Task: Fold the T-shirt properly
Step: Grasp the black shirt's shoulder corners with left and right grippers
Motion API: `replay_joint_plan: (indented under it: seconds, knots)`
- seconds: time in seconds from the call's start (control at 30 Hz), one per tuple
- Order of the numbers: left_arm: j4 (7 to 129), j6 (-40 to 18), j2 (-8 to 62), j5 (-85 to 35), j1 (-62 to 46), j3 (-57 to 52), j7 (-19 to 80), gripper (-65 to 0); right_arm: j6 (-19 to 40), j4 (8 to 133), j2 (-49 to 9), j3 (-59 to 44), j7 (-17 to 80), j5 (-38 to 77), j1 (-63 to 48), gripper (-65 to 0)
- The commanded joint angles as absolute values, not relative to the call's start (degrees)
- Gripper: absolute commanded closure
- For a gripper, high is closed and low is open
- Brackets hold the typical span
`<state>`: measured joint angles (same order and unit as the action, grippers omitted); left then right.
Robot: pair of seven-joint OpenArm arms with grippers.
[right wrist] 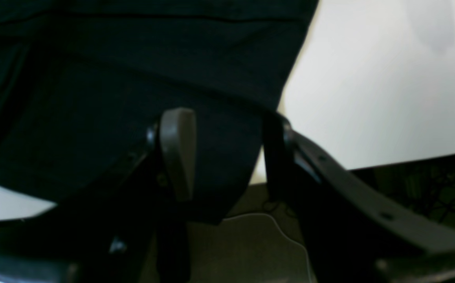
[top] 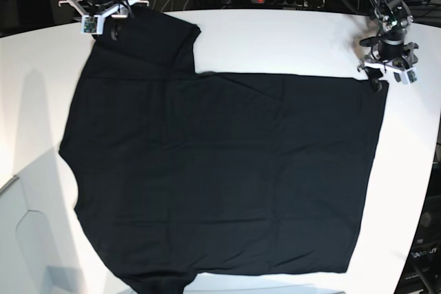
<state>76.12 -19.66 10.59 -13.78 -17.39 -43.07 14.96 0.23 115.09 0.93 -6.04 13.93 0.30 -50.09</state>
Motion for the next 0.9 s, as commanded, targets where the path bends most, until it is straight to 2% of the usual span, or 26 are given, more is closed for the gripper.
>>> replay_joint_plan:
  seconds: [0.0, 0.07, 0.33, 0.6, 0.77, 0.87]
  knots:
    - [76.8, -19.9, 11.5, -13.8, -16.8, -43.2, 14.3, -42.5, 0.3, 116.0, 0.8, -6.1, 12.7, 0.3, -50.8, -28.4]
    - [76.8, -19.9, 11.5, -13.8, -16.7, -43.2, 14.3, -40.7, 0.3, 116.0, 0.8, -6.1, 12.7, 0.3, -50.8, -28.4]
    - [76.8, -19.9, 11.5, -13.9, -16.5, -43.2, 14.1, -22.3, 0.3, 116.0, 0.8, -6.2, 12.7, 0.3, -50.8, -28.4]
    - [76.8, -19.9, 11.5, -13.8, -16.5, -43.2, 14.3, -0.2, 0.3, 116.1, 0.8, -6.2, 12.7, 0.3, -50.8, -28.4]
    - [77.5, -19.9, 11.5, -14.1, -16.9, -43.4, 14.3, -0.2, 0.1, 116.2, 0.8, -6.2, 12.4, 0.2, -50.9, -28.6]
    - [77.5, -19.9, 11.5, -14.1, -17.2, -43.6, 14.3, -0.1, 0.1, 116.2, 0.8, -6.3, 12.4, 0.1, -51.0, -32.2]
